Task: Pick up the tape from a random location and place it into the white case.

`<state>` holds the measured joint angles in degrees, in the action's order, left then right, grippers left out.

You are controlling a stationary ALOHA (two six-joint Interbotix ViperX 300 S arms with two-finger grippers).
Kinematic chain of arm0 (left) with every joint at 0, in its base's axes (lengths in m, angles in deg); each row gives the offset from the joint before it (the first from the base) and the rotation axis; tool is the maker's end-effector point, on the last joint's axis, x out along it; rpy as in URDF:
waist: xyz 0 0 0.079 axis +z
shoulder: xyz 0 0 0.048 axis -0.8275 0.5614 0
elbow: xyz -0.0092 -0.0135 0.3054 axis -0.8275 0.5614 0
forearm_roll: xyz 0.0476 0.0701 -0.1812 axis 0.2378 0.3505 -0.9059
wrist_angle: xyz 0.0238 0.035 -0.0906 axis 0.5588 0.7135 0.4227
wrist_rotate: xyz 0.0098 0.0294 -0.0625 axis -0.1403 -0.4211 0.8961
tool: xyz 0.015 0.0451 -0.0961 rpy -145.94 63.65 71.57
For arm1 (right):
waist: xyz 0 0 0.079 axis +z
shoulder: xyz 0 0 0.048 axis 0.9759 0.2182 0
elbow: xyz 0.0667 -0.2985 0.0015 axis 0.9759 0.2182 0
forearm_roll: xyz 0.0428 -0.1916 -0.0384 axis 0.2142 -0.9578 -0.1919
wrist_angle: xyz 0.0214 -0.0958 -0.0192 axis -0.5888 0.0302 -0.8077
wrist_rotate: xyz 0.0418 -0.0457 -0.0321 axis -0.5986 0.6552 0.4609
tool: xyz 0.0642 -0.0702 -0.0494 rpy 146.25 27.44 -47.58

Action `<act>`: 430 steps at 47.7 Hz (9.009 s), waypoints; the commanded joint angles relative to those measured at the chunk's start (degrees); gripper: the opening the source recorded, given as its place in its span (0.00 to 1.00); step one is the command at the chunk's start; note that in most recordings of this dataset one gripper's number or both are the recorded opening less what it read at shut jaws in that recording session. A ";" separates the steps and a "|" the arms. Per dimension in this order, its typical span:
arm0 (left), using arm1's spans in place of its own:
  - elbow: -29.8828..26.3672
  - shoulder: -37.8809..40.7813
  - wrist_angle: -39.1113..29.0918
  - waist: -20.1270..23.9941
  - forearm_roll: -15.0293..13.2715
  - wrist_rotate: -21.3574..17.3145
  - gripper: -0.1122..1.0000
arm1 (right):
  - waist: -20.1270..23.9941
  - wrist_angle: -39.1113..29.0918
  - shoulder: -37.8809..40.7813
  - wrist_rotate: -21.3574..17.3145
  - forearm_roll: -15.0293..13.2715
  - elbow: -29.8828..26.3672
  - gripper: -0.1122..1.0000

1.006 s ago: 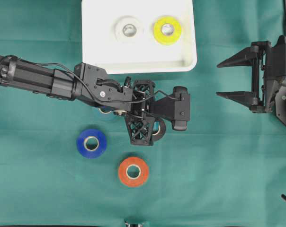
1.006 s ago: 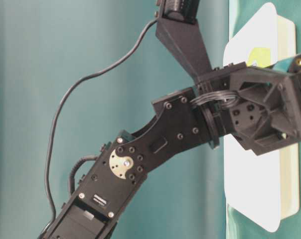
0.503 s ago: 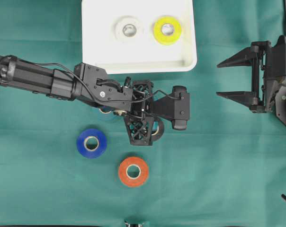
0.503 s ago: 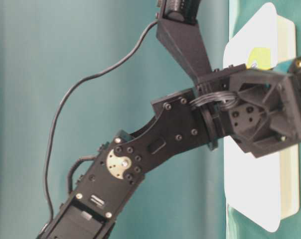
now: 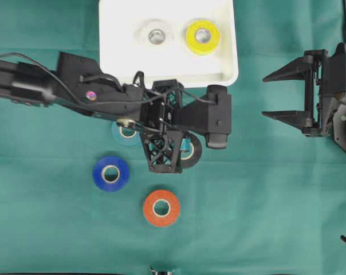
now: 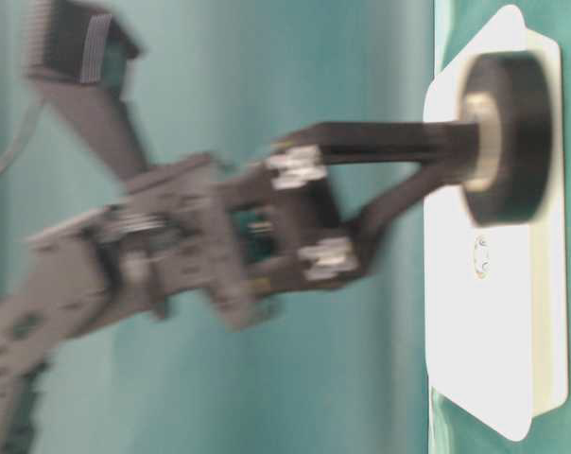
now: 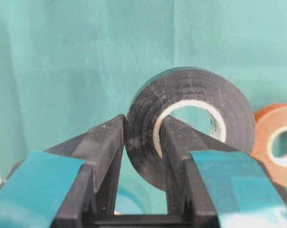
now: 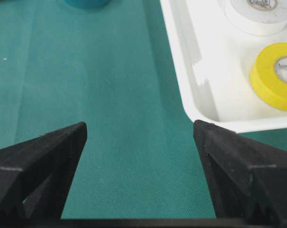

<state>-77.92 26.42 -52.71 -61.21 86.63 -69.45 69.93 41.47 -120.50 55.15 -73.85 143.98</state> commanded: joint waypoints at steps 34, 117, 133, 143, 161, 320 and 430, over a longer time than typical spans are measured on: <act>-12.92 -6.77 -11.87 -0.18 0.44 -0.53 0.27 | 0.00 -0.44 0.09 0.18 -0.09 -1.41 0.89; -1.49 -13.18 -8.09 16.79 0.44 -0.79 0.26 | 0.00 -0.88 0.09 0.18 -0.09 -1.49 0.89; 5.80 -17.75 -6.33 25.66 0.44 -0.79 0.27 | -0.09 -2.29 0.09 0.18 -0.09 -2.11 0.89; 6.68 -18.28 -5.71 26.10 0.53 -0.70 0.27 | 0.00 -2.46 0.09 0.18 -0.09 -2.29 0.89; 9.40 -17.40 -4.75 24.96 0.44 -0.44 0.27 | 0.00 -2.46 0.09 0.18 -0.09 -2.20 0.89; 25.49 -17.14 12.83 23.99 0.09 -1.49 1.00 | 0.00 -2.46 0.09 0.09 -0.18 -2.55 0.89; 35.95 -39.46 20.13 5.01 0.00 -3.96 0.99 | 0.00 -5.27 -0.26 -0.18 -0.09 -4.48 0.89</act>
<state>-42.85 -9.97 -33.82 -56.73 86.63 -73.32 69.93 36.37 -120.59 55.06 -73.85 141.16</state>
